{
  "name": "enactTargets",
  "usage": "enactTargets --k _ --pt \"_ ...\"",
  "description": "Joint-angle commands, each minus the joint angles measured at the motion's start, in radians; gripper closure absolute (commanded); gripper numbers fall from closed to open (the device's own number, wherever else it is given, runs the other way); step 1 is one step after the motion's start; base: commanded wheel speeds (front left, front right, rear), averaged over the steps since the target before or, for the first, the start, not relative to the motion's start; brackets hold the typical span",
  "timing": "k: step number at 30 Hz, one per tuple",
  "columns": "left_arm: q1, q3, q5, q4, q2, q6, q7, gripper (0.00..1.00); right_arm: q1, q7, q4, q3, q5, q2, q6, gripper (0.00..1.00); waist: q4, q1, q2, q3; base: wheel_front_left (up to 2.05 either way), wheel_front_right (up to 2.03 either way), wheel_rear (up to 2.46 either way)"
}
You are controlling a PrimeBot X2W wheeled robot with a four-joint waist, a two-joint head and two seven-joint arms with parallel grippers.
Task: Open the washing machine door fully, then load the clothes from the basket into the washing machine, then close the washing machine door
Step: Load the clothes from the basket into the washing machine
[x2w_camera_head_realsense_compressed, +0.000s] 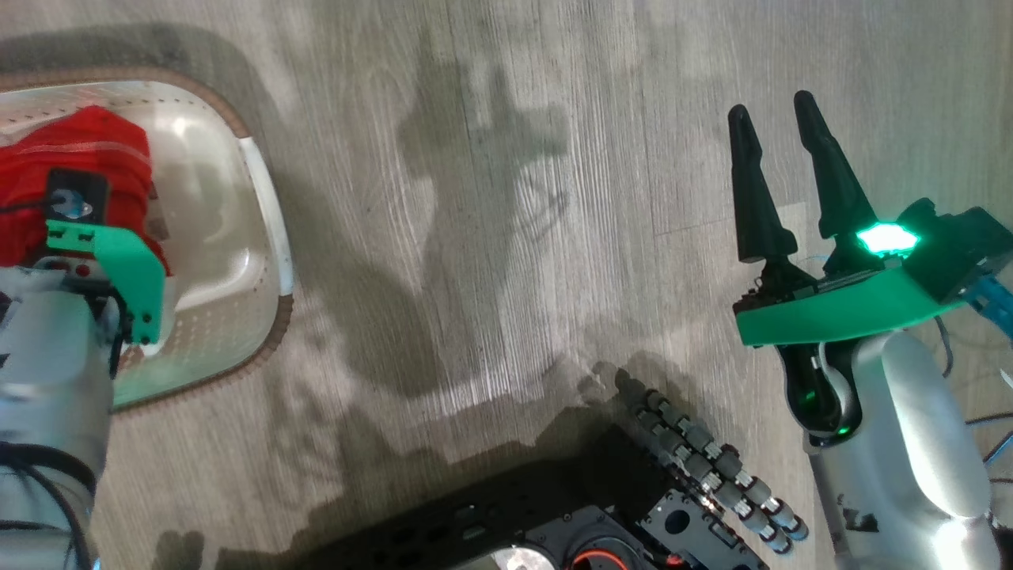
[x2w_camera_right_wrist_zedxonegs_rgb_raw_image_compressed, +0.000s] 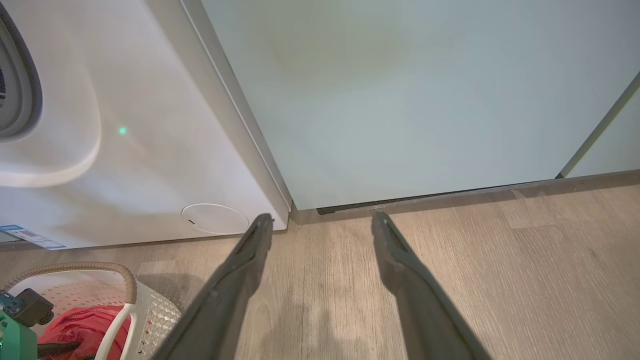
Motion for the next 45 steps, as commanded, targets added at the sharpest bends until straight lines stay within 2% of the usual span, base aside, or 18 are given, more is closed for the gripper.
enactTargets --k 1,10,11,12,13,20,28,45 --pt "0.011 0.011 0.005 0.001 0.048 0.005 0.007 0.00 0.026 -0.009 -0.030 0.021 -0.003 0.000 0.000 0.00 -0.008 -0.0001 0.0000 0.011 0.00 0.00 0.00" --pt "-0.006 -0.006 0.006 0.003 0.097 0.011 0.072 0.00 0.022 -0.009 -0.041 0.042 0.007 0.000 0.000 0.00 -0.026 -0.0001 0.0000 0.045 0.00 0.00 0.00" --pt "-0.006 -0.006 0.003 0.003 0.099 0.010 0.077 0.17 0.021 -0.009 -0.041 0.043 0.008 0.000 0.000 0.00 -0.026 -0.0001 0.0000 0.047 0.00 0.00 0.00" --pt "-0.006 -0.007 0.001 0.004 0.100 0.008 0.079 0.61 0.021 -0.009 -0.040 0.043 0.008 0.000 0.000 0.00 -0.026 -0.0001 0.0000 0.047 0.00 0.00 0.00" --pt "-0.006 -0.008 -0.001 0.004 0.101 0.007 0.079 1.00 0.020 -0.009 -0.038 0.043 0.008 0.000 0.000 0.00 -0.025 -0.0001 0.0000 0.046 0.00 0.00 0.00" --pt "0.014 -0.007 -0.025 0.004 0.087 -0.006 0.061 1.00 0.011 -0.009 -0.023 0.041 0.004 0.000 0.000 0.00 -0.011 -0.0001 0.0000 0.010 0.00 0.00 0.00" --pt "0.059 -0.001 -0.056 0.004 0.056 -0.008 0.015 1.00 0.010 -0.009 -0.004 0.030 -0.014 0.000 0.000 0.00 0.014 -0.0001 0.0000 -0.080 0.00 0.00 0.00" --pt "0.175 0.012 -0.129 0.004 -0.024 -0.045 -0.169 1.00 0.062 -0.009 0.063 -0.002 -0.071 0.000 0.000 0.00 0.128 -0.0001 0.0000 -0.382 0.00 0.00 0.00"
